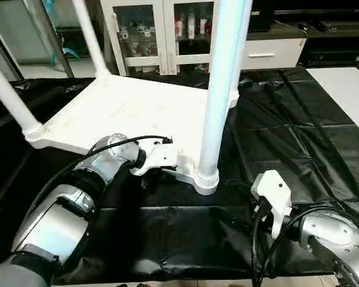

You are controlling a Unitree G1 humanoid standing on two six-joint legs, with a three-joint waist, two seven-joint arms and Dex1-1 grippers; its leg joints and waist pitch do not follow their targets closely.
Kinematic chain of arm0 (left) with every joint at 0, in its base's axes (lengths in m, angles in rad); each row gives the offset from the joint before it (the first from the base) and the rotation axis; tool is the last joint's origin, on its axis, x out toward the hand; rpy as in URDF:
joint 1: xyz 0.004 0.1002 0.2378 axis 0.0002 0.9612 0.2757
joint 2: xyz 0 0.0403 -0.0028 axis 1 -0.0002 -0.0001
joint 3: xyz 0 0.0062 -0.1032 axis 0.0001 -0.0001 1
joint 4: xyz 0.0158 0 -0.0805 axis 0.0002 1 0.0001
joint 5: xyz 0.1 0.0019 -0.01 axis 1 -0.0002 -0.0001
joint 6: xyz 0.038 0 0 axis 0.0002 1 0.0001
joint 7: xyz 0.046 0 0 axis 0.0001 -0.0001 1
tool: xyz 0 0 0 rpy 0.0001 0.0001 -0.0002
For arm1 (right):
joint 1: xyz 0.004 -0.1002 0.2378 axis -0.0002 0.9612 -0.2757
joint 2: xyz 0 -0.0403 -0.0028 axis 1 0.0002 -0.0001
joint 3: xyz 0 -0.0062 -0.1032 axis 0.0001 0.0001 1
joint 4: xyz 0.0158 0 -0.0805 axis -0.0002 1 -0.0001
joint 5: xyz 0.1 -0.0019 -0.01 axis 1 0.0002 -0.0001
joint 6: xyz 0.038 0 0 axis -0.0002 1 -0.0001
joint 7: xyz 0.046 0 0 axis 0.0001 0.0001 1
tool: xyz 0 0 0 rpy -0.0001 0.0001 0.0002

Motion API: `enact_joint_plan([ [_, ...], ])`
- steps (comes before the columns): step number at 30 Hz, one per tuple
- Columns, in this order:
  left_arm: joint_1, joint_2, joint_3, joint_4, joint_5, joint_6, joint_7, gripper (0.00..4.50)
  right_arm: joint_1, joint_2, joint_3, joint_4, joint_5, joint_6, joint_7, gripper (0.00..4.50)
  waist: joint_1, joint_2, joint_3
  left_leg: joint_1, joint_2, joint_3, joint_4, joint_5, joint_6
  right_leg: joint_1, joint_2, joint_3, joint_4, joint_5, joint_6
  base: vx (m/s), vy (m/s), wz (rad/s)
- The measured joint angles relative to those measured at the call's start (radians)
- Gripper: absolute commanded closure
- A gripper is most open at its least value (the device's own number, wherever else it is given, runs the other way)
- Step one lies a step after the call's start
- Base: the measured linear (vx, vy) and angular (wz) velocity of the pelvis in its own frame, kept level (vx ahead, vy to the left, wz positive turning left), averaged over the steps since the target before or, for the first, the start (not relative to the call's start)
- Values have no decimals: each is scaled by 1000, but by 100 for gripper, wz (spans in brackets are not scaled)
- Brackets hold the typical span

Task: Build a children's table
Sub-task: Rotate table base

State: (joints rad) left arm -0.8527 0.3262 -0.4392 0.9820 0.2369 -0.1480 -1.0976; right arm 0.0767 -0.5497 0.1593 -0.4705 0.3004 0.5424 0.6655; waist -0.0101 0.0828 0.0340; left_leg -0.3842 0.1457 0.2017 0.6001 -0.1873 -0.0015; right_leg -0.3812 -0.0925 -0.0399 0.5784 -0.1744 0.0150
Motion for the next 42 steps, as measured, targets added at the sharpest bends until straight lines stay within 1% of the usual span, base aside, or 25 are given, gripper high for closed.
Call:
enact_joint_plan([
  [2,31,-1,21,-40,-20,60,2,396,-1,0,4,1,-15,-1,-16,63,-8,2,-2,1,0,0,0,0,0,1,0,0,0,0,0,0,0,0],
  [5,70,-11,50,-89,-37,136,37,401,-3,4,3,8,-36,-6,-40,63,-14,4,-4,3,0,0,0,0,0,1,0,0,0,0,0,0,0,0],
  [7,112,-20,74,-154,-47,226,83,405,-11,11,2,19,-39,-7,-53,63,-22,8,-7,6,0,0,0,0,0,0,-1,0,0,-2,4,0,0,0],
  [8,128,-20,82,-182,-47,253,99,405,-13,12,-1,21,-39,-7,-55,63,-26,8,-7,8,0,-1,0,0,0,1,-1,0,0,-3,5,0,0,0],
  [9,147,-17,91,-213,-47,282,111,406,-15,12,-2,23,-40,-7,-57,63,-33,8,-7,10,-1,-3,0,0,-1,1,-1,-2,0,-3,5,0,0,0],
  [10,185,-9,106,-285,-46,341,125,406,-23,13,-4,24,-40,-6,-58,63,-44,6,-6,11,-1,-6,0,-1,-2,0,-1,-3,-1,-4,7,0,0,0],
  [11,213,-4,116,-336,-46,381,132,407,-27,13,-8,26,-40,-5,-59,63,-51,6,-6,12,-1,-9,0,-1,-2,0,-1,-4,-1,-5,7,0,0,0],
  [12,231,-2,125,-378,-46,416,138,413,-30,13,-12,28,-41,-4,-62,63,-59,4,-5,11,-2,-14,1,-3,-4,0,-1,-7,-2,-7,10,-29,0,-19],
  [13,258,1,133,-437,-46,463,150,416,-36,14,-14,34,-41,-2,-71,63,-69,2,-4,12,-6,-24,1,-3,-6,0,-1,-9,-3,-9,12,0,0,0],
  [14,274,1,139,-474,-46,491,154,416,-38,16,-16,41,-43,-1,-75,63,-74,-1,-2,12,-8,-29,1,-4,-7,-1,-1,-11,-3,-9,12,0,0,0],
  [16,317,2,149,-556,-47,532,169,429,-41,23,-18,55,-51,2,-89,63,-86,-4,1,11,-9,-37,2,-5,-9,-2,-2,-17,-6,-10,13,0,0,0],
  [17,338,2,150,-593,-48,544,175,433,-43,26,-21,64,-58,3,-93,63,-93,-4,1,9,-9,-42,2,-5,-9,-1,-3,-23,-11,-10,13,0,0,0],
  [19,359,1,148,-633,-58,544,170,441,-57,27,-21,77,-59,4,-93,63,-100,-3,2,3,-9,-47,2,-5,-9,-1,-2,-28,-18,-10,12,0,0,0],
  [21,385,-4,146,-665,-83,523,161,441,-72,27,-23,84,-60,4,-94,63,-104,-3,2,0,-10,-49,2,-5,-9,-2,-2,-28,-20,-10,12,0,0,0],
  [22,392,-8,143,-672,-89,509,160,441,-74,27,-23,85,-60,4,-93,63,-103,-6,4,0,-10,-49,2,-5,-9,-2,-2,-28,-20,-10,12,0,0,0],
  [23,393,-18,138,-675,-96,496,160,417,-77,27,-23,85,-60,4,-93,63,-99,-10,6,-2,-10,-49,2,-5,-9,-2,-2,-27,-20,-10,12,0,0,0],
  [24,393,-23,136,-675,-99,492,162,417,-81,27,-23,86,-60,4,-92,63,-95,-11,7,-3,-10,-49,2,-5,-9,-2,-2,-27,-20,-10,12,0,0,0],
  [26,393,-24,130,-675,-104,493,161,391,-83,27,-23,86,-60,4,-92,63,-90,-11,7,-4,-10,-47,2,-5,-9,-2,-2,-25,-20,-8,9,0,0,0],
  [27,393,-22,127,-675,-103,497,159,388,-83,27,-23,86,-60,4,-92,63,-88,-11,7,-4,-10,-46,2,-5,-9,-2,-2,-24,-19,-6,6,0,0,0],
  [28,393,-20,125,-679,-103,497,154,370,-83,27,-23,86,-60,4,-91,63,-85,-11,7,-4,-10,-46,2,-5,-9,-2,-2,-24,-19,-4,3,0,0,0],
  [31,392,-16,114,-689,-95,489,153,370,-83,26,-23,86,-60,4,-90,63,-69,-11,7,-4,-10,-45,1,-5,-9,-2,-2,-24,-18,7,-10,0,0,0],
  [32,391,-16,109,-691,-95,484,153,370,-83,26,-23,86,-60,4,-90,63,-62,-11,7,-4,-10,-45,0,-5,-9,-2,-2,-24,-18,11,-11,0,0,0],
  [36,379,-15,92,-675,-95,461,151,370,-83,22,-23,86,-60,4,-89,63,-46,-11,6,-3,-6,-43,-3,-5,-9,-2,-1,-26,-17,12,-11,0,0,0],
  [39,369,-15,88,-656,-95,446,150,370,-83,21,-23,86,-60,5,-88,63,-42,-11,6,-3,-6,-43,-3,-5,-9,-2,0,-26,-16,11,-11,0,0,0],
  [42,367,-9,88,-651,-96,447,140,403,-82,17,-25,86,-59,5,-88,63,-44,-10,6,-2,-6,-42,-3,-5,-9,-2,0,-25,-16,9,-7,0,0,0],
])
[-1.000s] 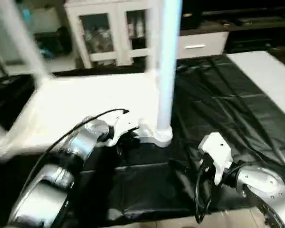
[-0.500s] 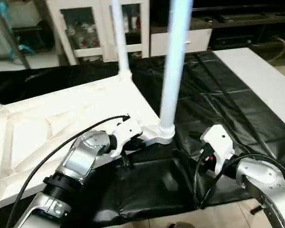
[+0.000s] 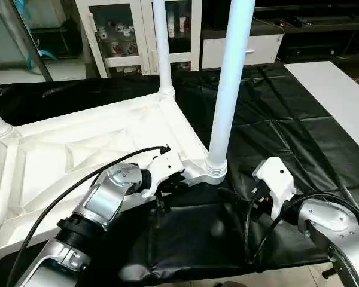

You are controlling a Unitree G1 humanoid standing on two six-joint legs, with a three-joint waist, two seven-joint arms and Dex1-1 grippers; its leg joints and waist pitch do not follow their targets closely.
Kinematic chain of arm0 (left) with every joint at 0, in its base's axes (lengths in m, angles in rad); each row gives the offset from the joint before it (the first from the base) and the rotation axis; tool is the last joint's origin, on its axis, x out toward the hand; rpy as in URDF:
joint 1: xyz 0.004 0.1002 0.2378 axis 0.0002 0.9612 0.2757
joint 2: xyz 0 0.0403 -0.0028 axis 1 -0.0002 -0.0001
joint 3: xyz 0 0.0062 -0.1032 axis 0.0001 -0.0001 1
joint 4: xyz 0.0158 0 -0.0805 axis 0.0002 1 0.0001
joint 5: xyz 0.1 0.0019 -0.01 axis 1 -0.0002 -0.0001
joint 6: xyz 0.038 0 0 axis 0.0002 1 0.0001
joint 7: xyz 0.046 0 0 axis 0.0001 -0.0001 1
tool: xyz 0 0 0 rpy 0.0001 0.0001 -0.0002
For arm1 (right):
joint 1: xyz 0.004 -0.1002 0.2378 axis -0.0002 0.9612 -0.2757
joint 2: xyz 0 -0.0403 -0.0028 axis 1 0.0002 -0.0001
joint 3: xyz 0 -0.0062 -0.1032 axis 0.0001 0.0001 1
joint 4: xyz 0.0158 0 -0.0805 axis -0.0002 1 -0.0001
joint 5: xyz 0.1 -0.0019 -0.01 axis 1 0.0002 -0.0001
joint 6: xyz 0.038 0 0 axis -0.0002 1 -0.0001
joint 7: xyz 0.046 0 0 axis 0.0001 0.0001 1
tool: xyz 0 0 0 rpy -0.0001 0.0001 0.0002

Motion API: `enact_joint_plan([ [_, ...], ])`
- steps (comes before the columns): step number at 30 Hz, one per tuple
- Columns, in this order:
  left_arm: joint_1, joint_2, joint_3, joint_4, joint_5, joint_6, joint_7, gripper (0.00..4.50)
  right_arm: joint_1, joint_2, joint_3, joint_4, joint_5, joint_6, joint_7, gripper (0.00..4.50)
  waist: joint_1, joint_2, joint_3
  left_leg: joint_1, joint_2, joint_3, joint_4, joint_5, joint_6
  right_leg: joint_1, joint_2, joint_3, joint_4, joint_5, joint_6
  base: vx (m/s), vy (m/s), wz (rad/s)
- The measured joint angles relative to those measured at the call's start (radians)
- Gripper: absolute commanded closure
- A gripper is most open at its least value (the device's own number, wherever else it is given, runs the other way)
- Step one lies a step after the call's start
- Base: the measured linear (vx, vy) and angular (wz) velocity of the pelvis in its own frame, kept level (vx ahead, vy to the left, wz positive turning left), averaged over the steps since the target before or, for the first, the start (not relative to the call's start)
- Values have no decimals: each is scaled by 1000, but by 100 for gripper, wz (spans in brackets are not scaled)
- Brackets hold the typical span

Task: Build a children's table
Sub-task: Rotate table base

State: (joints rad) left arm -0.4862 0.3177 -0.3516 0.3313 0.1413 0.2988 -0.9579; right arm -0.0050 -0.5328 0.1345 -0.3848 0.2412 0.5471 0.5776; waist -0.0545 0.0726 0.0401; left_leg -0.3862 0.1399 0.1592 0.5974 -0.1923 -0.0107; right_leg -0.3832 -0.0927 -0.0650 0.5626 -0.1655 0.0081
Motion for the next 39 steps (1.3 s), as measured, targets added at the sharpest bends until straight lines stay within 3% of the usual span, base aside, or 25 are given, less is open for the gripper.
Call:
enact_joint_plan([
  [6,4,19,0,0,-32,15,-36,448,2,18,-35,4,7,4,-7,63,-5,2,-1,0,0,0,0,0,0,0,0,1,0,0,1,0,0,0],
  [23,53,18,12,-11,-74,-47,-87,449,-127,-7,-61,224,63,-77,151,63,5,10,-5,2,1,7,-1,0,0,0,-1,1,1,3,-4,0,0,0],
  [28,76,24,8,-35,-90,-59,-135,449,-193,-22,-26,309,55,-99,220,63,8,10,-5,3,3,11,0,0,0,0,-2,1,3,3,-4,0,0,0],
  [33,77,20,-12,-36,-99,-91,-154,449,-213,-28,53,360,26,-138,314,63,30,9,-4,3,5,15,2,0,0,-1,-3,2,8,1,-2,0,0,0],
  [39,76,20,-19,-35,-99,-104,-188,449,-242,-32,84,414,-4,-186,357,63,42,7,-4,3,6,17,4,0,0,-1,-4,3,13,-1,0,0,0,0],
])
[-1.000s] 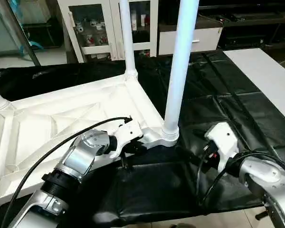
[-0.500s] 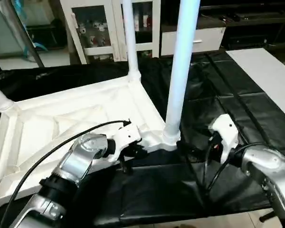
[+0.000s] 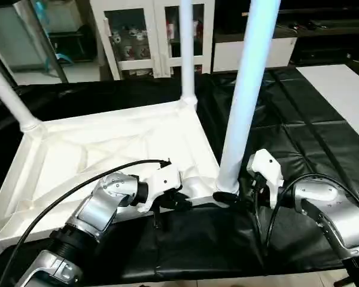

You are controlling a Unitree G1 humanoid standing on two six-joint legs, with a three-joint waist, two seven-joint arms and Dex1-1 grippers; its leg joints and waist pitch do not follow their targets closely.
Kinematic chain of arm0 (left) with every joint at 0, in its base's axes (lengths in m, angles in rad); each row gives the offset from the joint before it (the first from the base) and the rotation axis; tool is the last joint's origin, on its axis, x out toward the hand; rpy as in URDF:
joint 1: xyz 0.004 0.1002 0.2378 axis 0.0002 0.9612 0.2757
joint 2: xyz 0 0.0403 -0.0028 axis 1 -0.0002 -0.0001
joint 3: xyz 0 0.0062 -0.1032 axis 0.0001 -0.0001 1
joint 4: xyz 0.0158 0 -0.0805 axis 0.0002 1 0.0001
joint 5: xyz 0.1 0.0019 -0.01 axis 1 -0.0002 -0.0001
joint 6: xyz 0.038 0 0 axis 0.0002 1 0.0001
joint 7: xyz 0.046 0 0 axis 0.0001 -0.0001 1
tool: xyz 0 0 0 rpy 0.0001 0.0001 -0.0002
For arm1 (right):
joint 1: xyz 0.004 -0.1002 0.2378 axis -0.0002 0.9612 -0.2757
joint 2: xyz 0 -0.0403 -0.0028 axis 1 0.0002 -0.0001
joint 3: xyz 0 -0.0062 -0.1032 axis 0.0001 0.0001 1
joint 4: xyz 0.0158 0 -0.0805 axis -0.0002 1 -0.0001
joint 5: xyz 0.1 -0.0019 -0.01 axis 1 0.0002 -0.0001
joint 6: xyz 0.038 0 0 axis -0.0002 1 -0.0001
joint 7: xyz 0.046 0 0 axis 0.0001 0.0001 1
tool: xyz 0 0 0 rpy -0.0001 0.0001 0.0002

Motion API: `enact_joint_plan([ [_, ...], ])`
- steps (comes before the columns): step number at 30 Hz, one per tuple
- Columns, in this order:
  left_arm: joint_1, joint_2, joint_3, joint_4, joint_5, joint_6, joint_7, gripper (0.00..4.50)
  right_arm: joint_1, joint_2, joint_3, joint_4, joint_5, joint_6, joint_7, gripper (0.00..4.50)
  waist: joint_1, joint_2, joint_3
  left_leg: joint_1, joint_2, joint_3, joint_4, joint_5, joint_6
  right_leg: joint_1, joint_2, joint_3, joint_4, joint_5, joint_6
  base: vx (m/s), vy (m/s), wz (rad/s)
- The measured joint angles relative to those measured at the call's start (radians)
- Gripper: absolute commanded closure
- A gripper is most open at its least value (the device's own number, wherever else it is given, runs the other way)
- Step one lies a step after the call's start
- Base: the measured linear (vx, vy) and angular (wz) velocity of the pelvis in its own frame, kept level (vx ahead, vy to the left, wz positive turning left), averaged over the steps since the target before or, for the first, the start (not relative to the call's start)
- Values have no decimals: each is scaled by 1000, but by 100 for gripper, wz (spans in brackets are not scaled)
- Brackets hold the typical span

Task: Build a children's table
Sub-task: Rotate table base, then rotate leg to tighten

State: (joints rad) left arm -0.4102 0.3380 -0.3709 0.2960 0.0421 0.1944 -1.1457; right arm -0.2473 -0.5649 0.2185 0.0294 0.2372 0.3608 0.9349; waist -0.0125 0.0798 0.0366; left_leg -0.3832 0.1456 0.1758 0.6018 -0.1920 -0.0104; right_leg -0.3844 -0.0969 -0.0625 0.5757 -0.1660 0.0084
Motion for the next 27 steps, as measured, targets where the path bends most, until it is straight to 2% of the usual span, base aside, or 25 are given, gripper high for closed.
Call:
enact_joint_plan([
  [6,-4,0,-5,0,0,-3,-8,449,-27,2,11,55,-16,-28,25,63,2,0,0,-1,0,1,0,0,0,0,0,0,1,0,0,0,0,0],
  [8,-5,0,-8,0,-1,-3,-9,450,-27,2,15,58,-16,-38,35,92,5,0,0,-1,0,1,0,0,0,0,0,0,1,0,0,0,0,0],
  [11,-7,-1,-9,0,-1,-4,-11,450,-27,3,16,66,-15,-44,38,102,8,0,0,-1,1,1,0,0,0,0,0,1,1,0,0,0,0,0],
  [12,-7,-1,-9,0,-1,-4,-12,450,-28,4,16,70,-15,-47,41,123,9,-1,0,-1,1,1,0,0,0,0,0,0,1,0,1,0,0,0],
  [18,-7,0,-9,1,-1,-4,-13,450,-29,11,15,91,-12,-60,62,172,11,-1,1,0,1,2,0,0,0,0,0,0,1,0,1,0,0,0],
  [27,-7,7,-8,1,-3,-7,-22,450,-29,17,15,93,-12,-60,67,181,10,-1,0,0,1,2,0,0,0,0,0,0,1,0,1,0,0,0],
])
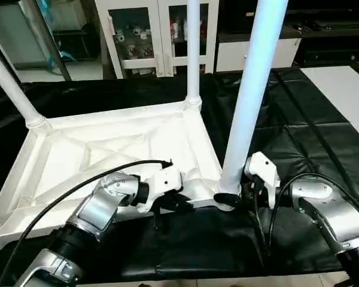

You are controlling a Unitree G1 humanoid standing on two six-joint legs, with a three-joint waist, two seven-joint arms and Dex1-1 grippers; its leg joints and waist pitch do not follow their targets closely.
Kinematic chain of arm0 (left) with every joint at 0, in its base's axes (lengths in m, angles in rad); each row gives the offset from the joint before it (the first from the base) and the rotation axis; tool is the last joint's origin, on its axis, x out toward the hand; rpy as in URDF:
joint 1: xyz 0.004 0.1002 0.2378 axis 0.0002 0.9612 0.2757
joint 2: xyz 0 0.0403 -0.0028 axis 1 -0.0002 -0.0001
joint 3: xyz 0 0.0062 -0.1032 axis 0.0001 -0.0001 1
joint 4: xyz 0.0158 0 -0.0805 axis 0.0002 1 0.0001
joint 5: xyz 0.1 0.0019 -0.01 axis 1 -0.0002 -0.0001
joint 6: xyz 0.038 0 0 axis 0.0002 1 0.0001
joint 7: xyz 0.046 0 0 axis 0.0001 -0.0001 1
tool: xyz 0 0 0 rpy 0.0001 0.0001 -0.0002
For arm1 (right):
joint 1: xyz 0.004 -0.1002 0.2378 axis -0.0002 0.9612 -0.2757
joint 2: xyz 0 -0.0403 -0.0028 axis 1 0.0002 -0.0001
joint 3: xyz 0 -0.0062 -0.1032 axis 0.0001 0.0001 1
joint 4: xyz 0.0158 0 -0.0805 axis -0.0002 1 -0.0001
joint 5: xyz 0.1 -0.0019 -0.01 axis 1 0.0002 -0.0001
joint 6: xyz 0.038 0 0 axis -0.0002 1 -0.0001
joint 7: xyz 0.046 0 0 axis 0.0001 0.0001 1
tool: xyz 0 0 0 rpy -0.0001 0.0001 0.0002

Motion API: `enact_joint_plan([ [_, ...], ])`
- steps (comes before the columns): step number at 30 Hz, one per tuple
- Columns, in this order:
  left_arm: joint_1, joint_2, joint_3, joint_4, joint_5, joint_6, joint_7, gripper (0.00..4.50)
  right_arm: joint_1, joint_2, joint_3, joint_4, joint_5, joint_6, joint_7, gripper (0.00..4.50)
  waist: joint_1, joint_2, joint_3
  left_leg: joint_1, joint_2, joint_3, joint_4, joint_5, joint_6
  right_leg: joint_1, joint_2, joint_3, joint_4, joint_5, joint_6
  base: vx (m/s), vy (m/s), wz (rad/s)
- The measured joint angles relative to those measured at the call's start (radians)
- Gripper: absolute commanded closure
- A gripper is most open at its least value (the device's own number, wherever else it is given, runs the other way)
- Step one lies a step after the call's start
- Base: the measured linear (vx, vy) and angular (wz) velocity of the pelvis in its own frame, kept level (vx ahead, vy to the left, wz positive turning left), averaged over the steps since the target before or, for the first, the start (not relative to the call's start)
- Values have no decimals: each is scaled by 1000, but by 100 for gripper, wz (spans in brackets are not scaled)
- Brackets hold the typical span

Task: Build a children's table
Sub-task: Rotate leg to tighten

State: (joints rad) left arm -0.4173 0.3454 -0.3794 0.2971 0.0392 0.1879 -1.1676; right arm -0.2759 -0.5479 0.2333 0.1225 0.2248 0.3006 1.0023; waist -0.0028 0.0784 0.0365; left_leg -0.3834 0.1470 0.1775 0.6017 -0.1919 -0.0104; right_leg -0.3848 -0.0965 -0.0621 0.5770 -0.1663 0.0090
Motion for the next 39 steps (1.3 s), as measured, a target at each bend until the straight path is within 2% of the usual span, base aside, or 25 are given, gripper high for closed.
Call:
enact_joint_plan([
  [4,0,6,6,1,-2,0,3,450,0,25,-10,11,-2,-5,-19,181,-3,2,-1,0,1,0,0,0,0,0,1,0,1,0,0,0,0,0],
  [9,-34,-35,24,56,33,3,102,450,-37,111,-31,84,-35,-5,-195,181,-21,0,0,0,0,0,1,1,-2,-1,1,0,0,-1,2,0,0,0],
  [11,-68,-74,35,112,38,9,158,450,-49,173,-69,118,-44,11,-296,182,-23,0,0,0,0,0,2,1,-2,0,1,1,0,-1,2,0,0,0],
  [14,-127,-141,58,208,46,32,251,450,-107,272,-106,191,-82,38,-488,182,-35,1,-1,0,0,1,2,1,-2,-2,1,3,0,-1,2,0,0,0],
  [16,-150,-169,60,244,53,35,298,450,-137,302,-117,228,-93,49,-566,182,-44,1,-1,-1,-1,1,3,1,-2,-2,0,3,-1,-1,2,0,0,0],
  [18,-204,-218,71,328,69,35,386,450,-201,377,-153,318,-111,48,-717,182,-51,0,-1,0,-1,1,3,1,-2,-1,0,4,0,-1,2,0,0,0],
  [21,-273,-291,79,436,85,38,506,450,-290,459,-215,445,-114,37,-929,182,-53,0,-1,-2,-2,1,4,1,-2,-1,0,4,-1,-1,2,0,0,0],
  [23,-301,-323,80,479,92,38,551,450,-322,483,-239,497,-113,22,-1011,182,-53,-2,-2,-2,-2,1,4,1,-2,1,0,4,-2,-1,2,0,0,0],
  [28,-345,-361,89,559,95,19,610,450,-387,523,-271,611,-129,-39,-1128,182,-54,1,-4,-3,-2,1,4,1,-2,2,0,5,-2,1,-2,0,0,0],
  [30,-347,-360,89,565,96,7,610,450,-387,537,-286,620,-124,-63,-1123,182,-54,4,-5,-3,-2,1,4,1,-2,3,0,4,-2,1,-2,0,0,0],
  [32,-347,-355,89,566,100,-4,608,450,-379,541,-297,620,-121,-88,-1101,112,-54,5,-4,-4,-2,1,3,1,-2,2,0,3,-2,1,-2,0,0,0],
  [34,-339,-340,88,559,106,-19,599,450,-340,548,-301,574,-100,-97,-1059,103,-57,7,-4,-4,-2,1,3,1,-2,2,-1,3,-2,1,-2,0,0,0],
  [39,-296,-280,87,495,102,-39,536,450,-242,524,-253,439,-87,-85,-949,61,-78,6,-1,-4,0,1,-2,1,-2,-1,0,0,-1,1,-2,0,0,0],
])
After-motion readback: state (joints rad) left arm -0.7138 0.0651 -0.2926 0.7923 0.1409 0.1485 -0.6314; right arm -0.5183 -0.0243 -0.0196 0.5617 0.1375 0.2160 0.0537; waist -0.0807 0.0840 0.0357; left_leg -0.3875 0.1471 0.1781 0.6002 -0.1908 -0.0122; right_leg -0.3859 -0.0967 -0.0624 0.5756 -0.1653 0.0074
